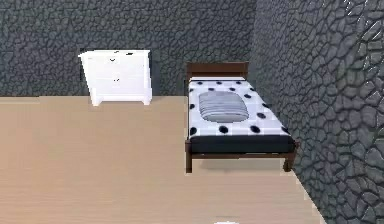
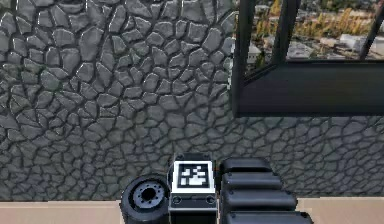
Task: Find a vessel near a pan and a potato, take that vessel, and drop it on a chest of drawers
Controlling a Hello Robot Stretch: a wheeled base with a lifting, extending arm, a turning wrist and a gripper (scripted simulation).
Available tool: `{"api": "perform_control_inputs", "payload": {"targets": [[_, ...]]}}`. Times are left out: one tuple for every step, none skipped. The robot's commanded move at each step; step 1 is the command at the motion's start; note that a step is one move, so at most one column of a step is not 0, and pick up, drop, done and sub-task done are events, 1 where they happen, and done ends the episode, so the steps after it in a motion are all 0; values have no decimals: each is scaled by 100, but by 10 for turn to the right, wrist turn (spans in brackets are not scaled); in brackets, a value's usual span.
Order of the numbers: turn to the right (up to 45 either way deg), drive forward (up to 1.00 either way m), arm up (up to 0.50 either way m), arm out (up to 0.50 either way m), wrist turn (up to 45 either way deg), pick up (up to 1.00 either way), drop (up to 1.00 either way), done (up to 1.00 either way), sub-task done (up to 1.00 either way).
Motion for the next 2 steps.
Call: {"api": "perform_control_inputs", "payload": {"targets": [[-240,0,0,0,0,0,0,0,0],[0,100,0,0,0,0,0,0,0]]}}
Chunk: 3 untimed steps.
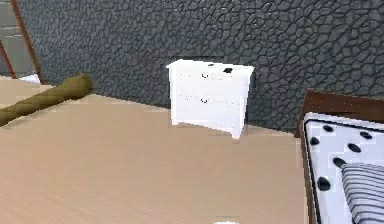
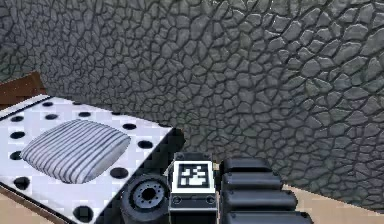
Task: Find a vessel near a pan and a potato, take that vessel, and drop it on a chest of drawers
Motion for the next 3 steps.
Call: {"api": "perform_control_inputs", "payload": {"targets": [[-60,0,0,0,0,0,0,0,0],[0,55,0,0,0,0,0,0,0],[360,0,0,0,0,0,0,0,0]]}}
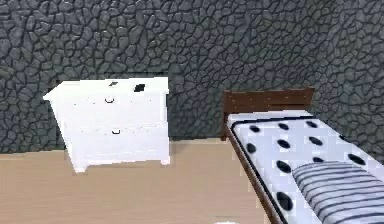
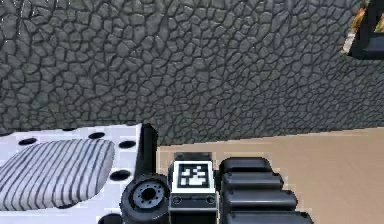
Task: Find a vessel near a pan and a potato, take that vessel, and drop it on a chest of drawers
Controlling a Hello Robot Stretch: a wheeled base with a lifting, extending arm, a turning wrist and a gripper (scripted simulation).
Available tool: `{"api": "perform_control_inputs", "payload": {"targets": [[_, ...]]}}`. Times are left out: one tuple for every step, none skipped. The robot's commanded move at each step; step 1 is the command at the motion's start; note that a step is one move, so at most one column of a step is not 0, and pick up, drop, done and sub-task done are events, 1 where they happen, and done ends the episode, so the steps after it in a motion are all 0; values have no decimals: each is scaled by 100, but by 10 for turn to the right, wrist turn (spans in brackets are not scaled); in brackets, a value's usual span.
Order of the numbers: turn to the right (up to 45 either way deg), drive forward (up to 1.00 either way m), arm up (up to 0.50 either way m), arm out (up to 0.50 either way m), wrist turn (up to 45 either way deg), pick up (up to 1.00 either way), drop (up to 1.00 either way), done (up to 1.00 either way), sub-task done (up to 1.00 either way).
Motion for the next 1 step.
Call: {"api": "perform_control_inputs", "payload": {"targets": [[0,100,0,0,0,0,0,0,0]]}}
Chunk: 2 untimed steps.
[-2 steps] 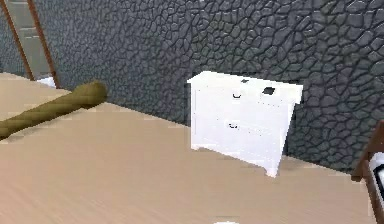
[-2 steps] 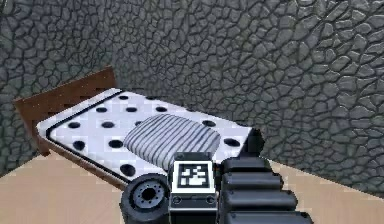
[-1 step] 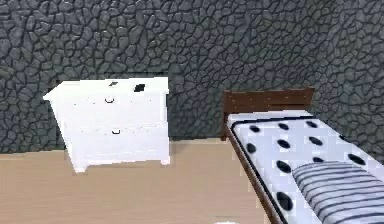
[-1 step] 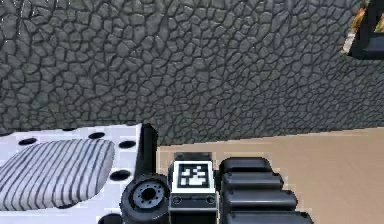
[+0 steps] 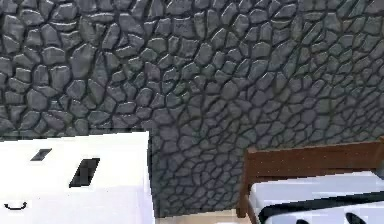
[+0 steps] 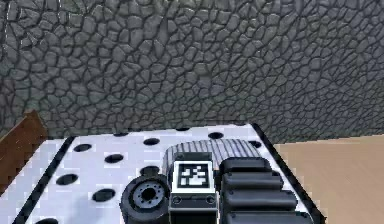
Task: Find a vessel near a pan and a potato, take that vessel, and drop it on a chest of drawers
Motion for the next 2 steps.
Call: {"api": "perform_control_inputs", "payload": {"targets": [[-450,0,0,0,0,0,0,0,0],[-450,0,0,0,0,0,0,0,0]]}}
